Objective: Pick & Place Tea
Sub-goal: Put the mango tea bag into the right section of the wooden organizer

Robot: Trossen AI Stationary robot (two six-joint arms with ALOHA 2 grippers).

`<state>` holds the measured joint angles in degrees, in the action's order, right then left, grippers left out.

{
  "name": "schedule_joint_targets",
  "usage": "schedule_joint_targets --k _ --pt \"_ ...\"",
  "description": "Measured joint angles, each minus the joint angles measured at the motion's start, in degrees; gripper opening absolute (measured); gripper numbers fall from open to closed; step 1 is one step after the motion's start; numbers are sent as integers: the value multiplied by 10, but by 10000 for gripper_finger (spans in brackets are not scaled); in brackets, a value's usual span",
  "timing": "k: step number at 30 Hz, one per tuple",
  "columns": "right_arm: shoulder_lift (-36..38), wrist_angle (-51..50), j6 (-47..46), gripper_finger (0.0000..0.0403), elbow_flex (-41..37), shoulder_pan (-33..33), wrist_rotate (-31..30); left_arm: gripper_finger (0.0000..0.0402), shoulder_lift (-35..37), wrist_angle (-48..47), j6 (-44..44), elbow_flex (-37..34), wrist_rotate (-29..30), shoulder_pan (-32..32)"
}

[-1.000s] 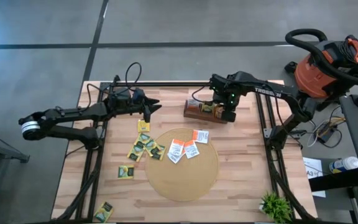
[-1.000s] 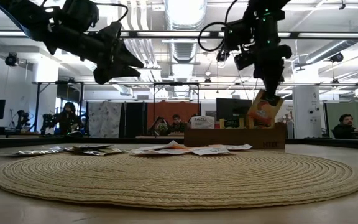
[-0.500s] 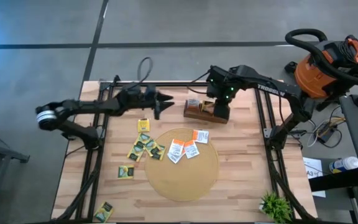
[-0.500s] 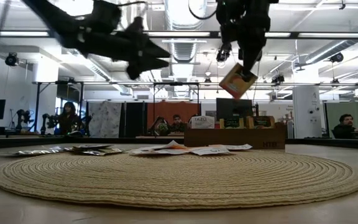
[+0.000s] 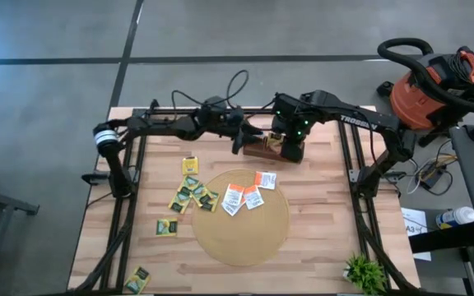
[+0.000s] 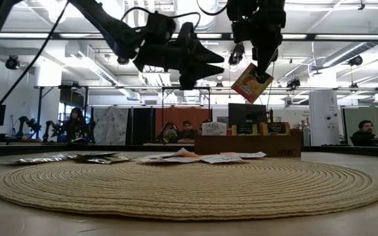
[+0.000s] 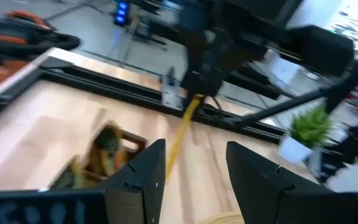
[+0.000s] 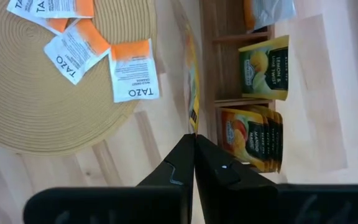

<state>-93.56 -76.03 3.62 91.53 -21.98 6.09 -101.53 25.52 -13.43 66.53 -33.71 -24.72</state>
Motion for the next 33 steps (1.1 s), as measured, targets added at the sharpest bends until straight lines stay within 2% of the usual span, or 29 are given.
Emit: schedule_joint_targets --k 13,22,30,33 --pt "0 3 -3 8 0 0 3 158 -71 3 25 47 -11 28" --pt "0 9 -5 8 0 0 4 112 -96 0 26 56 -10 34" --pt "-2 -29 -7 8 0 0 0 99 -87 0 17 55 -7 35" --pt "-2 -38 -7 8 0 0 0 99 -69 9 24 56 17 36"
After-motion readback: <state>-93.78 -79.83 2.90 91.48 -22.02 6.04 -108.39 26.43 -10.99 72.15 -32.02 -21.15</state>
